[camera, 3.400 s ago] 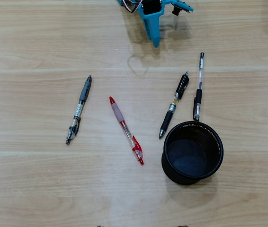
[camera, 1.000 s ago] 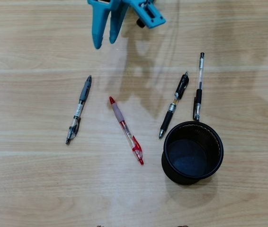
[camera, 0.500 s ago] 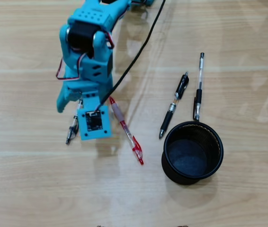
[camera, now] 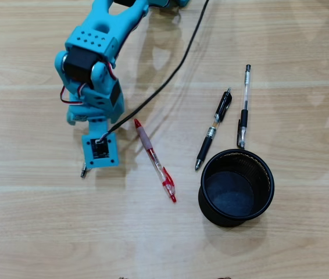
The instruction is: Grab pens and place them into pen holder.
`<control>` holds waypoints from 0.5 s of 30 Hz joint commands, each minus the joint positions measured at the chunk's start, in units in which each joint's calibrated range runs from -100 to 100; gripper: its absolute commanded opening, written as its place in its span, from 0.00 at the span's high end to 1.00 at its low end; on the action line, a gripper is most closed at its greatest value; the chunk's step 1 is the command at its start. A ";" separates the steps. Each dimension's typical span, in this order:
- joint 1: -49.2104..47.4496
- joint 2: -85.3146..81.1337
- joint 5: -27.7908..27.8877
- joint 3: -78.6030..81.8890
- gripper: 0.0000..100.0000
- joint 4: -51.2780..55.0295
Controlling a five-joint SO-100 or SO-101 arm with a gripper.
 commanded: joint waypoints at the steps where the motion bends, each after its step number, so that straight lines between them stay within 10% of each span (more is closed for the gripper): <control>1: -0.31 -0.79 -0.34 2.73 0.74 0.35; 15: -0.31 -0.87 0.13 3.36 0.81 -3.00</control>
